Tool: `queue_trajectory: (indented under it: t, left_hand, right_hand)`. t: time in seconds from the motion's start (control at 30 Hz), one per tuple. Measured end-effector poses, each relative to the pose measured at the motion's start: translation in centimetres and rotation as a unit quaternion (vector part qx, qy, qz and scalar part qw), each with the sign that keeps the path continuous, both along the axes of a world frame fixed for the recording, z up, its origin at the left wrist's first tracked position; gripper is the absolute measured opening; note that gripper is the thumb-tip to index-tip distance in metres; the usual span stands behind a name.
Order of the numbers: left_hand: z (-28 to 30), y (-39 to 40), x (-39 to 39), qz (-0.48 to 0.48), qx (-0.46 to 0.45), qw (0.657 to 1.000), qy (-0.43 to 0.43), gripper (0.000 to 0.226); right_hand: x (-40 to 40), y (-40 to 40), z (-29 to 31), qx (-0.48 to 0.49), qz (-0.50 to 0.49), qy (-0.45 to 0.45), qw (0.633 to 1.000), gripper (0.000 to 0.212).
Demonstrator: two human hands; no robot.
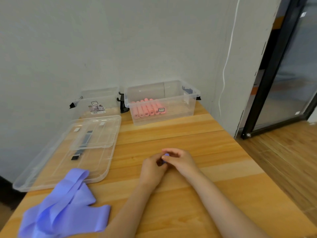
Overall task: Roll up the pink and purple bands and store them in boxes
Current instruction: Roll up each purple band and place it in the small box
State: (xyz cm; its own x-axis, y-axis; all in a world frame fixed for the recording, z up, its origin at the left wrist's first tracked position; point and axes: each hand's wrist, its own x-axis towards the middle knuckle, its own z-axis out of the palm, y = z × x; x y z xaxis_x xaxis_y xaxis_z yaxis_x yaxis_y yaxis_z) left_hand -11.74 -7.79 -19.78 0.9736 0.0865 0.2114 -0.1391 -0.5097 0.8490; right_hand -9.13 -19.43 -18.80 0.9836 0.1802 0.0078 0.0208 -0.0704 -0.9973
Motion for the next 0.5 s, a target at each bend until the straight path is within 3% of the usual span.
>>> queue_trajectory:
  t: [0.13, 0.3, 0.5]
  left_hand:
    - [0.4, 0.1, -0.3, -0.013, -0.015, 1.000, -0.008, 0.031]
    - [0.9, -0.1, -1.3, 0.005, -0.081, 0.996, -0.037, 0.037]
    - [1.0, -0.5, -2.2, 0.051, -0.108, 0.989, -0.083, 0.050]
  right_hand:
    - [0.0, -0.2, 0.4, -0.011, 0.009, 0.031, 0.999, 0.034]
    - [-0.4, -0.1, 0.4, 0.049, 0.002, 0.088, 0.995, 0.039]
    - [-1.1, 1.1, 0.1, 0.076, -0.036, 0.050, 0.995, 0.041]
